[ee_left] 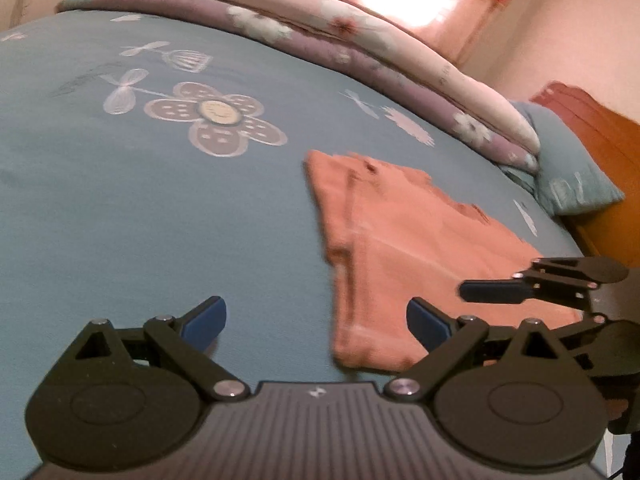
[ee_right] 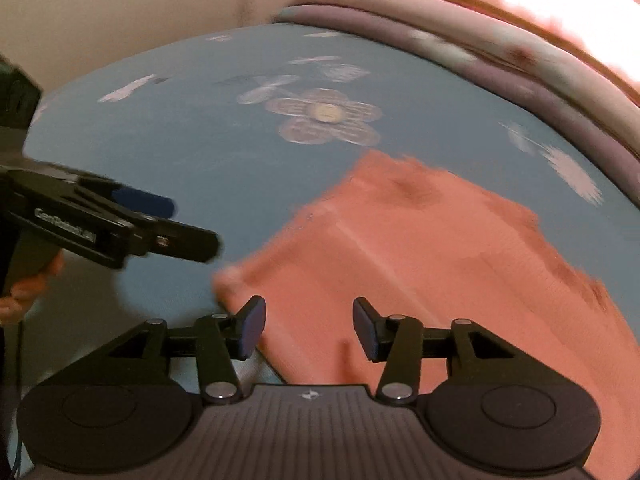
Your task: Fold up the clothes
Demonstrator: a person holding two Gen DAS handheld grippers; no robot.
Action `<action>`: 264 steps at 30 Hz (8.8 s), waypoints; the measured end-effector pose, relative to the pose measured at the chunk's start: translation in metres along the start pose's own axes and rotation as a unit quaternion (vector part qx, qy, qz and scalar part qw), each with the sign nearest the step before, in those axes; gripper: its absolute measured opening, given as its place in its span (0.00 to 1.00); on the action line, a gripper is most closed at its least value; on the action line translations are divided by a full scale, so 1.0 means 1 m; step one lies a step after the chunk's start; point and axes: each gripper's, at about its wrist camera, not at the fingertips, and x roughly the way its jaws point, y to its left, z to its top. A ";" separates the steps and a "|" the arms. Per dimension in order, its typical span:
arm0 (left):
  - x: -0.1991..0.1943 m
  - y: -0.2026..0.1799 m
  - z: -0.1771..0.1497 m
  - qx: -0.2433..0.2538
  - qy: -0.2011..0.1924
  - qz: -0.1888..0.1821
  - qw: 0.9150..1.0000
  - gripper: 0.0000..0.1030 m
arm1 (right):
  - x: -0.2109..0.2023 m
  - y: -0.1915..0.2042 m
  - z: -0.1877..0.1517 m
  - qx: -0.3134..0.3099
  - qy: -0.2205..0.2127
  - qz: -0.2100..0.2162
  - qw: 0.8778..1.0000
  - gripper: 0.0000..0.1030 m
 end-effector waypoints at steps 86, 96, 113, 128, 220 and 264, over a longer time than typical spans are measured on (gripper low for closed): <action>0.057 -0.097 -0.041 0.174 0.026 -0.045 0.983 0.99 | -0.067 -0.121 -0.162 0.275 -0.024 -0.233 0.932 0.27; 0.060 -0.099 -0.044 0.184 0.023 -0.042 0.982 0.99 | -0.075 -0.110 -0.159 0.268 -0.019 -0.267 0.925 0.46; 0.024 -0.165 -0.041 0.218 0.042 -0.053 0.974 0.99 | -0.253 -0.049 -0.233 0.317 -0.149 -0.271 0.897 0.67; 0.056 -0.172 -0.026 0.136 0.056 -0.038 0.988 0.99 | -0.211 -0.105 -0.245 0.345 -0.187 -0.171 0.904 0.67; 0.182 -0.107 0.141 0.244 0.143 0.079 0.956 0.22 | -0.147 -0.177 -0.152 0.465 0.106 -0.103 0.873 0.68; 0.145 -0.121 0.093 0.229 0.165 0.079 0.956 0.14 | -0.101 -0.183 -0.115 0.439 0.111 -0.089 0.887 0.68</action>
